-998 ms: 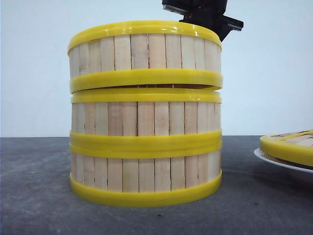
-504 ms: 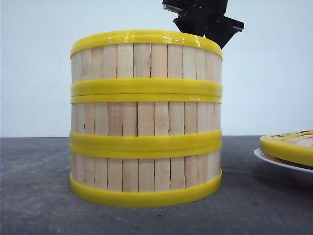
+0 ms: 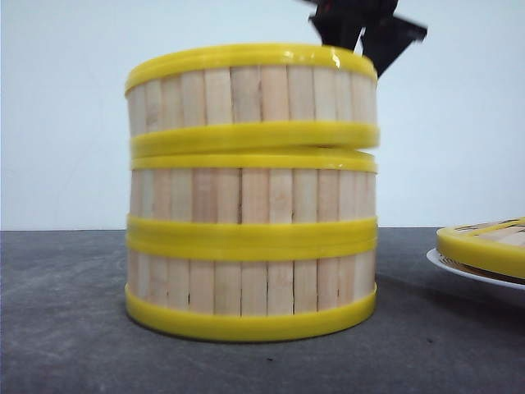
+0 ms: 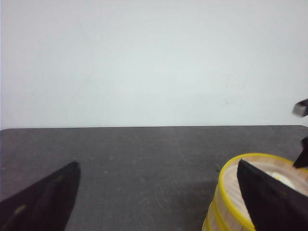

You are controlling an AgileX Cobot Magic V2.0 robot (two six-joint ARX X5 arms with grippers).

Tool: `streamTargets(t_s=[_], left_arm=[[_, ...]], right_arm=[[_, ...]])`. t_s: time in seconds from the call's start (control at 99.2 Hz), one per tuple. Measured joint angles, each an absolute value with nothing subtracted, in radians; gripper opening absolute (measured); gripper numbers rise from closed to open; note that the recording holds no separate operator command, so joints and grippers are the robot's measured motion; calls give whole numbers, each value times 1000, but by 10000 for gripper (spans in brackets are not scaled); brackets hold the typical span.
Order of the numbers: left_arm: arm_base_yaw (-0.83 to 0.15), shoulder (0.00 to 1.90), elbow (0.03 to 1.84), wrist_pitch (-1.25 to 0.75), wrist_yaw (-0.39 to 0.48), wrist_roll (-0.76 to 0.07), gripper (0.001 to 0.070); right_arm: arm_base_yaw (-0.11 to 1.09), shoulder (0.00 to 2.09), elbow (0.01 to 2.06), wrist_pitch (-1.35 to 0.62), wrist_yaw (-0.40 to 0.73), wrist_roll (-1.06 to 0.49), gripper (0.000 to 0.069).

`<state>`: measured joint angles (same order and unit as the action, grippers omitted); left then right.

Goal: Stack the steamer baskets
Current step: 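Move the right gripper to the woven lid and grip its rim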

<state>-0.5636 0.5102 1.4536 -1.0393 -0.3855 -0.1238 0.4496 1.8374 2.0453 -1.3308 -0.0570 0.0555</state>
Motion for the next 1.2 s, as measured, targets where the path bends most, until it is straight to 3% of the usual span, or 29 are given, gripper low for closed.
streamTargets(t_s=[0.141,0.212,0.353,0.474,0.555,0.766,0.887,1.2], left_arm=[[-564,510,1453,-1049,-368,-124,634],[-564,510,1451,-1060,-367,-126,634],[-564,510,1438,-1059,-367,-136,634],[-564,510,1436,-1054,-367,-143,634],[-564,511,1436,-1041,-367,-144,634],[-564,511,1436,-1045,-367,-152,634],[-564,513,1436,-1042,-367,-161,634],[-564,552,1436,-1009,-354,-158,634]], right_arm=[[412,1710,2013,-1303,58,55,213],[384,1650,1961,-1244,25,54,213],[351,1636,1926,-1088,-146,52,204],[354,1642,1874,-1195,-69,52,203],[341,1619,1772,-1169,-13,51,203],[220,1420,1346,-1003,3,51,203],[210,1341,1174,-987,-7,51,203],[208,1353,1147,-1113,-23,51,203]])
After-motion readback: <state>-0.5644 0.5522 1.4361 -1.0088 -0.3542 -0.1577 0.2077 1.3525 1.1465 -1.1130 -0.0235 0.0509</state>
